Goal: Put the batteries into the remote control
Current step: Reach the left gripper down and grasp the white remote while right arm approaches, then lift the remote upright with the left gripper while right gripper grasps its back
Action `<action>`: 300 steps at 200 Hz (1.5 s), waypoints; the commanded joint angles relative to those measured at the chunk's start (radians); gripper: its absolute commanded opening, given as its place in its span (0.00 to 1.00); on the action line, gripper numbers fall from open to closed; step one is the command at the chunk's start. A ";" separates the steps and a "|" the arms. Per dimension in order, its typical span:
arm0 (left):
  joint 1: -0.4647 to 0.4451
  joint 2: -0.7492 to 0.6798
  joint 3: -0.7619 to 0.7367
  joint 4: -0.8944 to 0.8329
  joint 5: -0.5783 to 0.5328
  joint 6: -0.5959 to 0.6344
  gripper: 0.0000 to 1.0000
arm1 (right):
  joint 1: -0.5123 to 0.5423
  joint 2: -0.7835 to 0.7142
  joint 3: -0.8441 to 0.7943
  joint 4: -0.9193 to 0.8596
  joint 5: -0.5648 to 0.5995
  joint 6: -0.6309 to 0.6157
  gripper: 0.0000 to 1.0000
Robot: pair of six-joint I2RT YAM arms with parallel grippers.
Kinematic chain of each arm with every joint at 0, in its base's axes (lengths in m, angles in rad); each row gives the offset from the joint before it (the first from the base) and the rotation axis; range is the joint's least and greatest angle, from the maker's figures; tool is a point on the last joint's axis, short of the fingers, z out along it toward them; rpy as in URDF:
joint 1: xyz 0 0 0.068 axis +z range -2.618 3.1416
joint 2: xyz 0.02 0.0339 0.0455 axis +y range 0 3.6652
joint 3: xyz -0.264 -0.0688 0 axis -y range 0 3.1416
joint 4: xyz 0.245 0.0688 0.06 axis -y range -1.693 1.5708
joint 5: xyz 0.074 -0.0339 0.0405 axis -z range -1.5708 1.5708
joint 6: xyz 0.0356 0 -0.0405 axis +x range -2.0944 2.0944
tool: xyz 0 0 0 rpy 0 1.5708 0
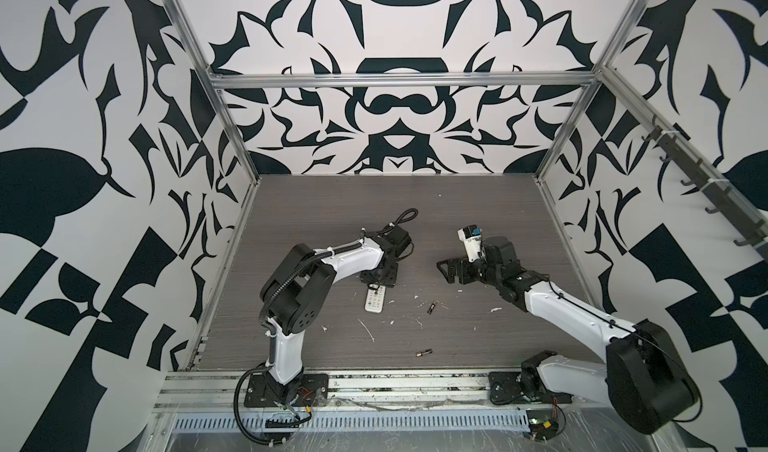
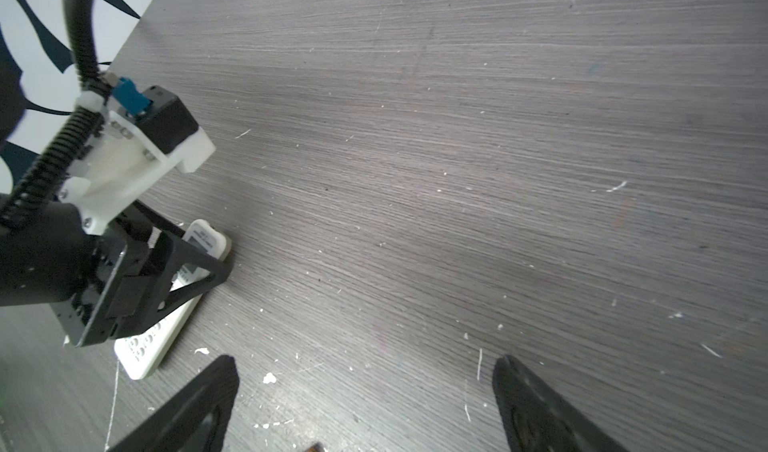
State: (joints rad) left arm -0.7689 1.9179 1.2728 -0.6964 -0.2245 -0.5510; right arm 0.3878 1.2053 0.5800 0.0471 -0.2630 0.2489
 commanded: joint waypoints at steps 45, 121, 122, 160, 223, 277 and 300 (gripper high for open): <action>0.038 -0.235 -0.059 0.121 0.098 0.045 0.35 | 0.005 -0.090 0.058 -0.018 -0.040 0.007 0.99; 0.159 -0.683 -0.309 0.683 0.539 0.050 0.35 | 0.062 -0.127 0.084 0.299 -0.491 0.088 1.00; 0.159 -0.688 -0.311 0.688 0.543 0.049 0.35 | 0.066 -0.127 0.084 0.308 -0.491 0.092 1.00; 0.191 -0.776 -0.356 0.852 0.675 -0.019 0.36 | 0.134 -0.062 0.096 0.614 -0.522 0.209 1.00; 0.197 -0.819 -0.386 1.066 0.813 -0.131 0.37 | 0.220 0.104 0.147 0.973 -0.631 0.388 0.99; 0.207 -0.810 -0.388 1.172 0.879 -0.200 0.37 | 0.254 0.127 0.159 1.055 -0.634 0.409 0.93; 0.214 -0.817 -0.393 1.186 0.888 -0.210 0.36 | 0.258 0.129 0.154 1.081 -0.647 0.425 0.87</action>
State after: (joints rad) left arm -0.5652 1.1137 0.8894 0.4110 0.6258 -0.7250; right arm 0.6373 1.3388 0.6945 1.0214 -0.8806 0.6441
